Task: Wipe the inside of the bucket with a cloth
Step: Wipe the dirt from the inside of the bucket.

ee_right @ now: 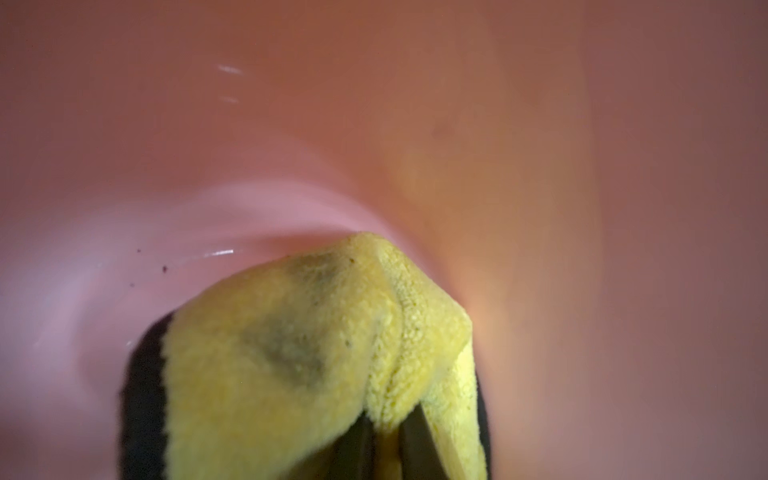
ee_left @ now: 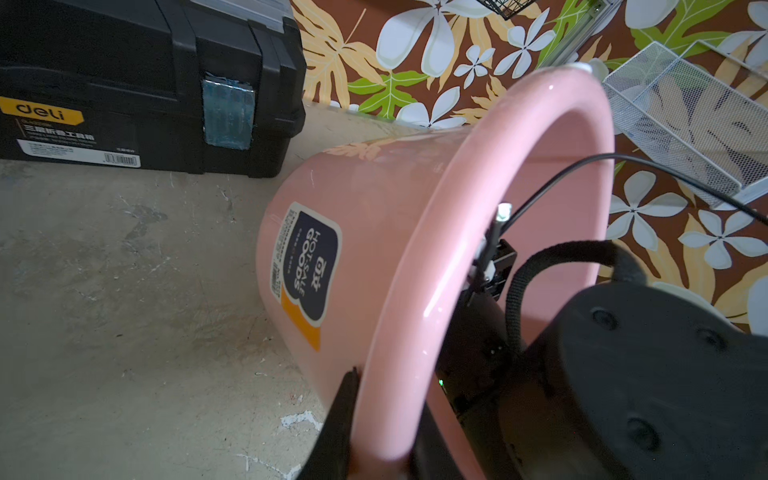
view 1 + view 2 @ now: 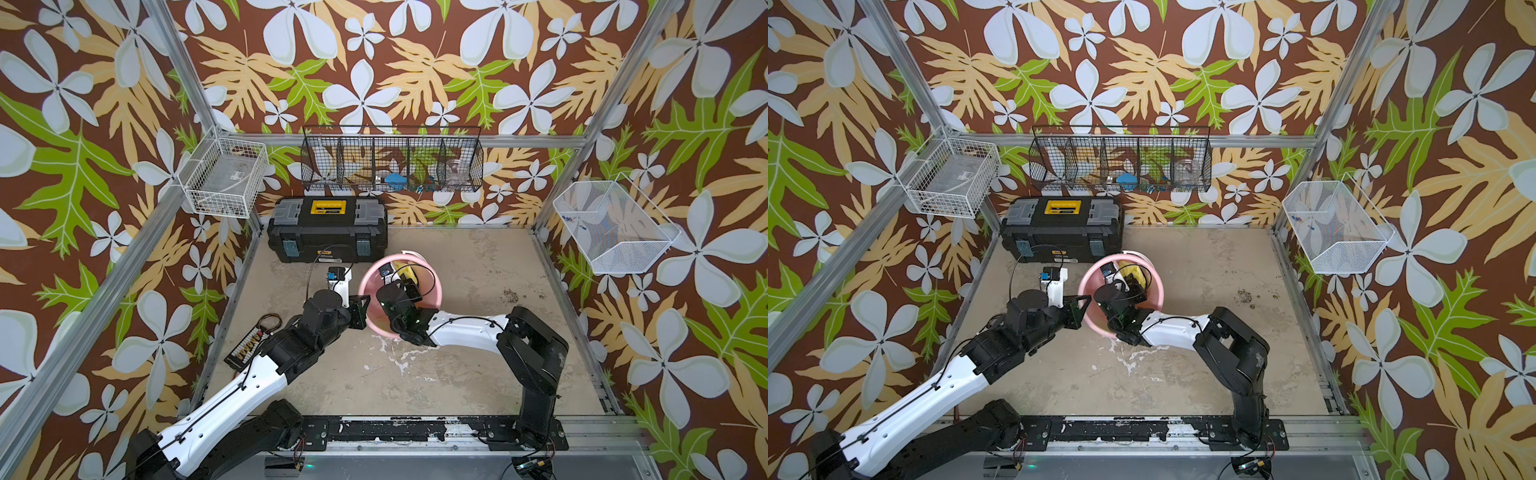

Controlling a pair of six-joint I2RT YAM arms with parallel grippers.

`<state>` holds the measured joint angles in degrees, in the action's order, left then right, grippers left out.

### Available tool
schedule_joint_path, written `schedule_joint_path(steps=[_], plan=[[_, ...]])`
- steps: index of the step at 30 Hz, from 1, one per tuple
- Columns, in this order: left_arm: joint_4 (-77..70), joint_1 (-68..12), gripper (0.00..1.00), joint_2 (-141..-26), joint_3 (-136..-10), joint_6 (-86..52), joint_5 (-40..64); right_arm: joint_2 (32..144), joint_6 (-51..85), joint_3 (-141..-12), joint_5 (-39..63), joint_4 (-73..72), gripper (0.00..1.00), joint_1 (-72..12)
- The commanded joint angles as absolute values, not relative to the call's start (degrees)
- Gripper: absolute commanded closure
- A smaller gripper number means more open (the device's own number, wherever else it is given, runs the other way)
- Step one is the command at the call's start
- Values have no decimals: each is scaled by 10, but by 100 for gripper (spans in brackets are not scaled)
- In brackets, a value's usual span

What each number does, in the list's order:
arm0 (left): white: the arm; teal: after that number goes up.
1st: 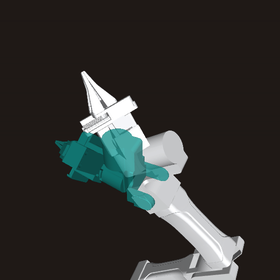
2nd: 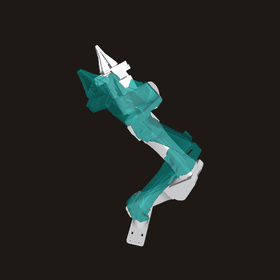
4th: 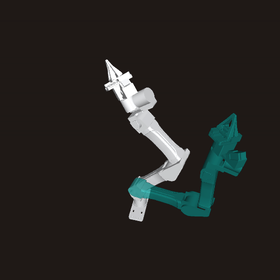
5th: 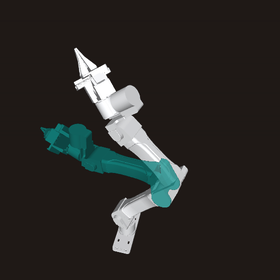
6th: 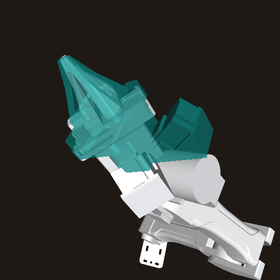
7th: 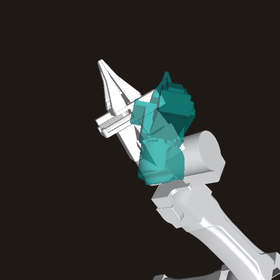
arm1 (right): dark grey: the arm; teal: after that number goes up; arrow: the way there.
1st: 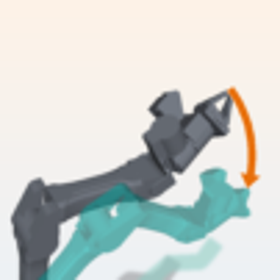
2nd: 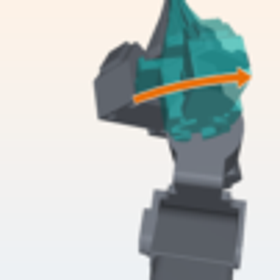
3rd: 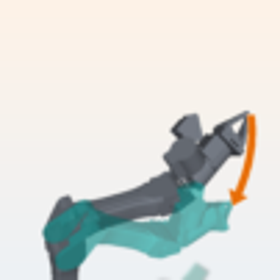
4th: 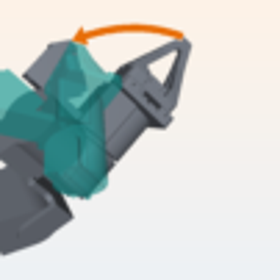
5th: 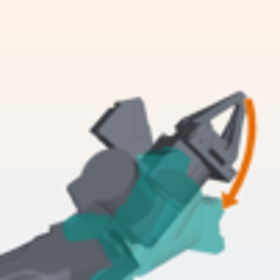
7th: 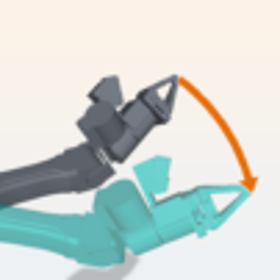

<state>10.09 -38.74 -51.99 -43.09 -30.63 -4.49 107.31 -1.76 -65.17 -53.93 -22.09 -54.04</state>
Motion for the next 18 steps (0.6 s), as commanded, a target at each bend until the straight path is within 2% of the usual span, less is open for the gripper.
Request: schedule_joint_path(steps=[1, 7, 10, 14, 18], plan=[[64, -389, 100, -524, -425, -346, 7, 1056, -31, -635, -592, -300, 100, -537], [34, -395, 100, -516, -398, -364, 23, 1085, -56, -666, -633, -318, 100, -530], [32, -394, 100, -502, -398, -359, 13, 1113, 35, -719, -616, -168, 100, -516], [36, -394, 100, -501, -406, -349, 2, 1130, 123, -750, -553, -32, 100, -507], [29, -394, 100, -517, -407, -347, 0, 1118, 162, -751, -412, 22, 100, -506]])
